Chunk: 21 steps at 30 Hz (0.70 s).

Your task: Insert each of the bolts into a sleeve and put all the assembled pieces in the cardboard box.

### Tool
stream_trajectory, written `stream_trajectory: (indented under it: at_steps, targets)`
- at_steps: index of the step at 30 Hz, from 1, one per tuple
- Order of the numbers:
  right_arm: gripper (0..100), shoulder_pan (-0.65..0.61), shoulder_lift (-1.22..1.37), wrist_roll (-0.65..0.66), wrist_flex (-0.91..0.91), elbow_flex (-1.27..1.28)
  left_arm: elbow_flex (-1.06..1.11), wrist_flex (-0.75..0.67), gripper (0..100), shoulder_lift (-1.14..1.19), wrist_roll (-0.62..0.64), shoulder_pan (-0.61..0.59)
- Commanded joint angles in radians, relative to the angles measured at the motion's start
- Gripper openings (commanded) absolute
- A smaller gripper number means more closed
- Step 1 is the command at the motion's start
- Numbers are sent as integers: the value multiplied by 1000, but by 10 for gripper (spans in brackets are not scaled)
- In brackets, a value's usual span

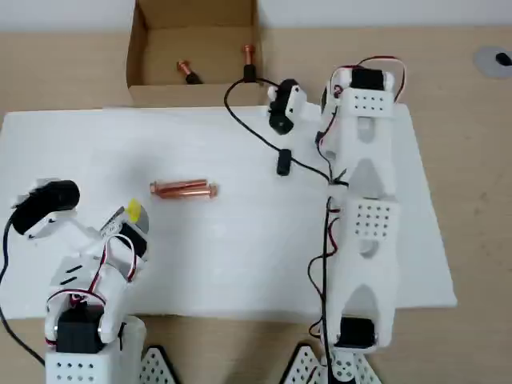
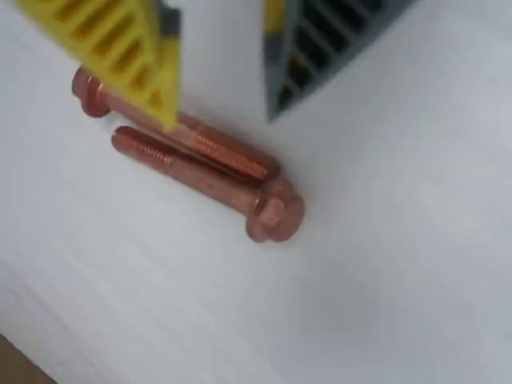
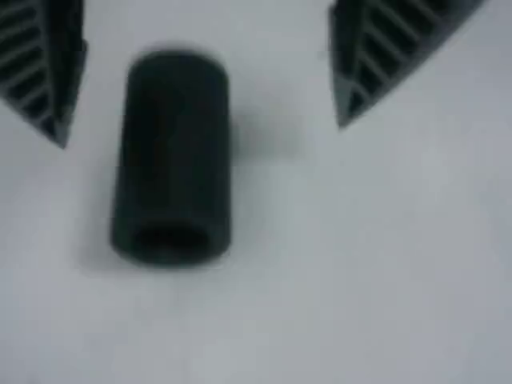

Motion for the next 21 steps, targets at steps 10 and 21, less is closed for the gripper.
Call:
stream_trajectory:
  at_steps: [10, 21]
  targets:
    - [19, 25, 128, -11, 43, -193, -5, -12, 89, -8, -12, 11]
    - [11, 62, 28, -60, 46, -193, -3, -11, 87, -8, -51, 11]
